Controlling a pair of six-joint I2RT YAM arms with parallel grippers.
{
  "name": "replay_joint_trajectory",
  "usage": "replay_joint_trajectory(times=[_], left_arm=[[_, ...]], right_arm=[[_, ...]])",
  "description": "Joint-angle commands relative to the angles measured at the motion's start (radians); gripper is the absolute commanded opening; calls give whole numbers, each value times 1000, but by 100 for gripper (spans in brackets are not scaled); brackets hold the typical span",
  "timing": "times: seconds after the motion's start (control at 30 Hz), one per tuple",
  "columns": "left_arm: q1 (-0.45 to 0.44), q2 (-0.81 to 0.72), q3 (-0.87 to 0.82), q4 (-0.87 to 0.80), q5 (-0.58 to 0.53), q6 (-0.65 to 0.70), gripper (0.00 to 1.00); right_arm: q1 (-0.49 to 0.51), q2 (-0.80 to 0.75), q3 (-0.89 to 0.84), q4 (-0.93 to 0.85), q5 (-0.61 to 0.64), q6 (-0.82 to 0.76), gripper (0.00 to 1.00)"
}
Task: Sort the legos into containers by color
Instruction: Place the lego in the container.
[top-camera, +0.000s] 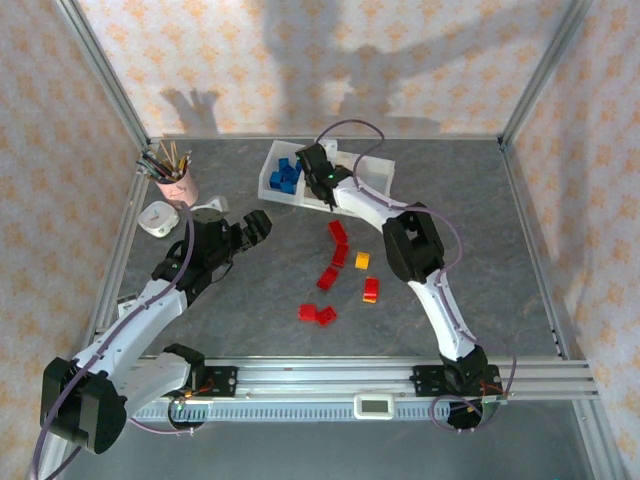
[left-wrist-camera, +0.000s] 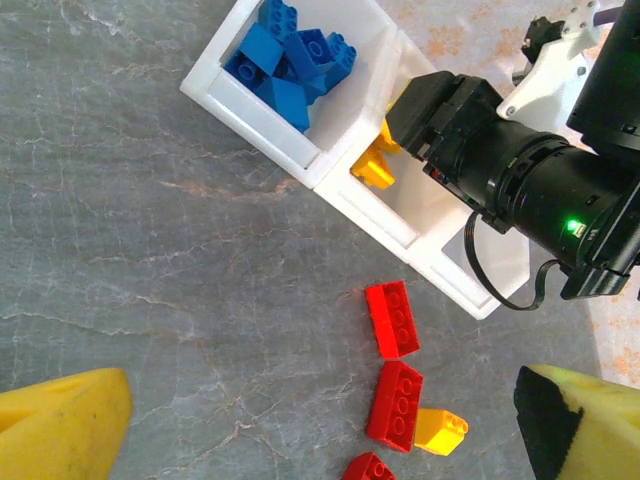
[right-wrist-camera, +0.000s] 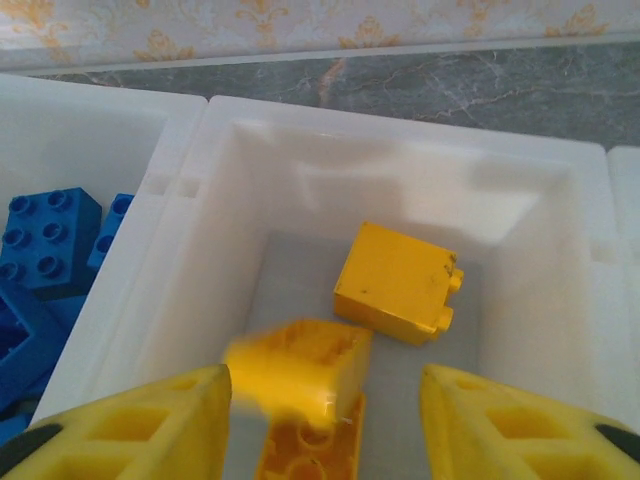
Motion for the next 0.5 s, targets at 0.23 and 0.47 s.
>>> replay_joint_trajectory(times=[0.23, 0.47], left_arm=[[1, -2, 36, 18, 39, 28, 99], [-95, -30, 14, 4, 26, 41, 99]], right_arm=[[4, -352, -305, -1, -52, 43, 60], [4, -626, -680, -33, -69, 135, 69]])
